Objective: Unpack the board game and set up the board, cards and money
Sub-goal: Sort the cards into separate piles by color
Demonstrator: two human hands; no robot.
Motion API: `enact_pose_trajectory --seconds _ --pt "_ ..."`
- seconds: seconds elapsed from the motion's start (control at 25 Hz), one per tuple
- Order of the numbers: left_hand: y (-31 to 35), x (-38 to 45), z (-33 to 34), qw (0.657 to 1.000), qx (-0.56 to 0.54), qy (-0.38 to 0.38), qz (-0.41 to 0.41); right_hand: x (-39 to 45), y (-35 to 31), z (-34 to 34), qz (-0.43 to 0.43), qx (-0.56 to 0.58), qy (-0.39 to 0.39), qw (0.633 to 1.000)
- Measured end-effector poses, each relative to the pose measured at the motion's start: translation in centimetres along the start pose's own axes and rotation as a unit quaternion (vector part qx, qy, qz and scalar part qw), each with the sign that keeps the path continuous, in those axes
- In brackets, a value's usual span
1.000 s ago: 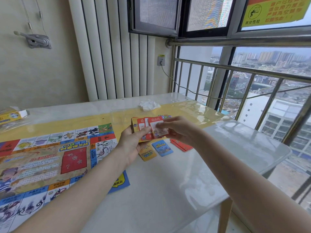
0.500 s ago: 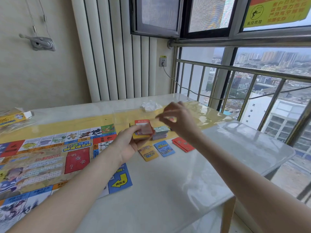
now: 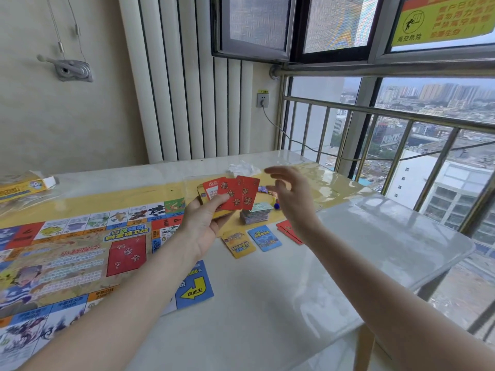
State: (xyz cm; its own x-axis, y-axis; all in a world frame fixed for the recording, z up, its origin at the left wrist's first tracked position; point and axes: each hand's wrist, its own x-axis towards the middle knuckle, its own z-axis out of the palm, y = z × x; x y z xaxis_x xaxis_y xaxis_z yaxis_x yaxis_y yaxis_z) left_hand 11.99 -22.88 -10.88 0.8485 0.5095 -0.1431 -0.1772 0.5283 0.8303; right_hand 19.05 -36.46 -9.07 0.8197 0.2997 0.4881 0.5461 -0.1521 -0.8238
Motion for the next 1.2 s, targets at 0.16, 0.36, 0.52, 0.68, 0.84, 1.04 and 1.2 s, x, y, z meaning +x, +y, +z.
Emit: enact_pose_trajectory --seconds 0.16,0.36,0.52,0.68,0.84,1.04,1.2 --pt "-0.4 -0.4 0.7 0.997 0.055 -0.011 0.048 -0.4 -0.8 1.0 0.174 0.08 -0.128 0.973" --pt "-0.4 -0.8 0.6 0.996 0.073 -0.048 0.032 0.0 -0.6 1.3 0.197 0.085 -0.124 0.969" --pt "0.4 -0.5 -0.2 0.995 0.078 -0.039 0.055 -0.1 -0.2 0.2 0.224 0.169 -0.2 0.939" --pt "1.2 0.3 -1.2 0.995 0.077 0.003 0.064 0.9 0.0 -1.7 0.214 0.206 -0.093 0.951" --pt "1.1 -0.1 -1.1 0.983 0.164 -0.062 0.05 1.1 -2.1 -2.1 0.135 -0.095 -0.352 0.921" --pt "0.6 -1.0 -0.2 0.931 0.335 -0.119 0.08 1.6 -2.3 -0.3 0.018 -0.326 -0.238 0.915" --pt "0.8 -0.8 -0.2 0.974 0.213 -0.071 0.04 0.6 -1.0 0.0 0.16 -0.063 -0.116 0.978"
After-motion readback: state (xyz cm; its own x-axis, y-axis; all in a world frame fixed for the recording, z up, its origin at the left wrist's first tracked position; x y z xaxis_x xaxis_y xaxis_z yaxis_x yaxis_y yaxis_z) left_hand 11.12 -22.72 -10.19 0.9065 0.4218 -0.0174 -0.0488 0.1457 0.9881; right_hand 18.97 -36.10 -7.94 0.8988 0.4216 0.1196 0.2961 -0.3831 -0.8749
